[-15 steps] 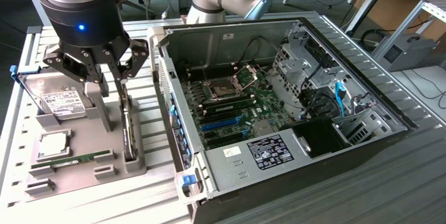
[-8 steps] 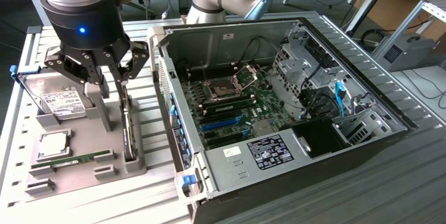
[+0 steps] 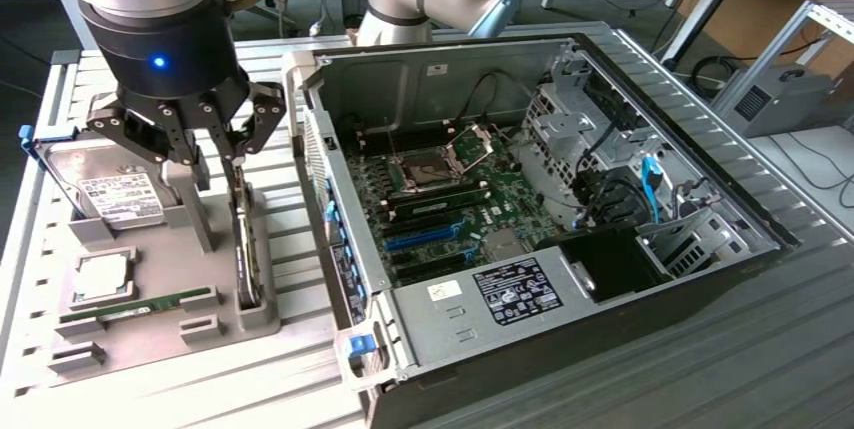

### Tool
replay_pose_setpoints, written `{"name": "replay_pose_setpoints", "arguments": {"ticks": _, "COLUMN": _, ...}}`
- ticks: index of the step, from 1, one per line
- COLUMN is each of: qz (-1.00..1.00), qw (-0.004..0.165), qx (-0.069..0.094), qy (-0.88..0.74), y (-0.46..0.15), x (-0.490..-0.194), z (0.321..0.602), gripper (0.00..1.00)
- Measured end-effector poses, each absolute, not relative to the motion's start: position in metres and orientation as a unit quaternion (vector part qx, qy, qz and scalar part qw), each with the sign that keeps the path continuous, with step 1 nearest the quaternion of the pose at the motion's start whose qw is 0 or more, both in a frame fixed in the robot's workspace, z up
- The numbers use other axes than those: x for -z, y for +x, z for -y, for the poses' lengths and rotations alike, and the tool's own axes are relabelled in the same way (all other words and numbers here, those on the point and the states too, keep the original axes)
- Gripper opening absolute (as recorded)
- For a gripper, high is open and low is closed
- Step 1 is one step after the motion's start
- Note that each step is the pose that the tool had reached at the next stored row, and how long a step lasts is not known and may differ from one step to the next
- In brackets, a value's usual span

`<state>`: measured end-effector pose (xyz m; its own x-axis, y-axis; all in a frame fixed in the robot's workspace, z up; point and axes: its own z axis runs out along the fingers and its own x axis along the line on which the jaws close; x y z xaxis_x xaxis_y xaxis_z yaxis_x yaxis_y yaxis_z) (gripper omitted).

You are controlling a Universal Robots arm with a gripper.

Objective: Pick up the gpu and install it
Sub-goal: 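Pick up the gpu and move the gpu toward the slot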

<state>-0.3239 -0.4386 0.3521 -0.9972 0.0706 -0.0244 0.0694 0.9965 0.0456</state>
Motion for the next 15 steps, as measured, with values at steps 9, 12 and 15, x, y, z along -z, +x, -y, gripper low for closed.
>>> {"name": "replay_pose_setpoints", "arguments": {"ticks": 9, "qz": -0.999, "qw": 0.013, "qx": -0.022, "qy": 0.035, "y": -0.324, "x": -0.341, "z": 0.439, "gripper": 0.3}}
{"name": "replay_pose_setpoints", "arguments": {"ticks": 12, "qz": -0.999, "qw": 0.013, "qx": -0.022, "qy": 0.035, "y": -0.324, "x": -0.339, "z": 0.439, "gripper": 0.3}}
{"name": "replay_pose_setpoints", "arguments": {"ticks": 15, "qz": -0.999, "qw": 0.013, "qx": -0.022, "qy": 0.035, "y": -0.322, "x": -0.339, "z": 0.439, "gripper": 0.3}}
